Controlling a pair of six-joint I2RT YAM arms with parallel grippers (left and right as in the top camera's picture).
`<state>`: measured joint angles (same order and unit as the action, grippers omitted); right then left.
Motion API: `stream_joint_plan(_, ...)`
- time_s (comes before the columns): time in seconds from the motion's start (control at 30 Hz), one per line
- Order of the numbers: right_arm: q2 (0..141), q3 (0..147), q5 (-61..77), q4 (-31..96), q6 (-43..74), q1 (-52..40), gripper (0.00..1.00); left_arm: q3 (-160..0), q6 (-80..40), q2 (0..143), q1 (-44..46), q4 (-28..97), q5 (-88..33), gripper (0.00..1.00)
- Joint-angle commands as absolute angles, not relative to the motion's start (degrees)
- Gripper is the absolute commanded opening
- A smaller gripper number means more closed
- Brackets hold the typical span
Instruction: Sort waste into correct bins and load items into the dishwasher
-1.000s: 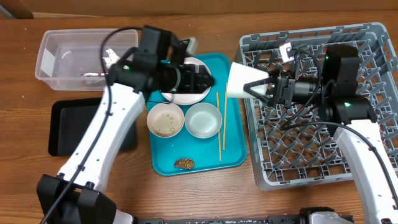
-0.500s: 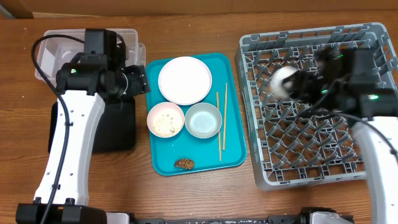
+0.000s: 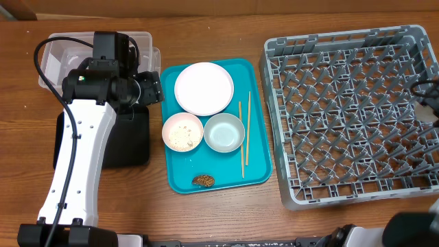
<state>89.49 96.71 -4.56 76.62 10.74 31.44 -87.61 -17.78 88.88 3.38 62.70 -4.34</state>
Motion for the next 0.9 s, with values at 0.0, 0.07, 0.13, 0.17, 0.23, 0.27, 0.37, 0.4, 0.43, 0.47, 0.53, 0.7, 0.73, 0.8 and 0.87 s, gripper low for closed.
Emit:
stream_joint_plan(0.0,93.23,98.04,-5.98,77.80,12.29,35.57,0.04,-87.50,-16.69,88.20,3.44,62.59,-3.68,0.75)
stream_joint_plan(0.07,95.24,97.82,-5.98,78.91,12.29,36.93,0.04,-87.50,-16.69,88.23,3.44,62.59,-3.66,0.76)
stream_joint_plan(0.13,97.56,97.73,-5.98,80.07,12.32,37.93,0.04,-87.50,-16.69,88.23,3.44,62.57,-3.68,0.75)
stream_joint_plan(0.17,98.85,97.73,-5.96,80.58,12.32,38.30,0.04,-87.50,-16.69,88.23,3.44,62.54,-3.68,0.76)
stream_joint_plan(0.23,101.14,97.73,-5.98,81.34,12.32,38.46,0.04,-87.50,-16.69,88.23,3.44,62.52,-3.66,0.76)
stream_joint_plan(0.27,102.21,97.73,-5.98,81.49,12.29,38.44,0.04,-87.50,-16.67,88.23,3.44,62.52,-3.66,0.75)
stream_joint_plan(0.37,104.79,97.73,-6.20,81.58,12.27,38.44,0.04,-87.50,-16.67,88.23,3.44,62.59,-3.68,0.76)
stream_joint_plan(0.4,105.56,97.73,-6.70,81.65,12.27,38.44,0.04,-87.50,-16.67,88.23,3.44,62.59,-3.68,0.76)
stream_joint_plan(0.43,106.13,97.71,-7.27,81.80,12.27,38.44,0.04,-87.50,-16.69,88.23,3.44,62.59,-3.68,0.76)
stream_joint_plan(0.47,106.54,97.65,-7.77,81.97,12.29,38.44,0.04,-87.50,-16.69,88.23,3.44,62.59,-3.68,0.76)
stream_joint_plan(0.53,106.85,96.88,-8.01,81.65,12.29,38.52,0.05,-87.50,-16.69,88.23,3.44,62.57,-3.68,0.77)
stream_joint_plan(0.7,106.85,93.73,-7.92,79.20,12.53,39.20,0.10,-87.50,-16.69,88.23,3.44,62.59,-4.10,0.77)
stream_joint_plan(0.73,106.85,93.12,-7.92,78.87,12.64,39.29,0.10,-87.50,-16.69,88.23,3.44,62.59,-4.12,0.76)
stream_joint_plan(0.8,106.85,92.09,-7.92,78.41,12.84,39.35,0.10,-87.50,-16.69,88.23,3.44,62.59,-4.10,0.77)
stream_joint_plan(0.87,106.85,91.24,-7.92,78.08,13.58,39.35,0.11,-87.50,-16.69,88.23,3.44,62.61,-4.12,0.77)
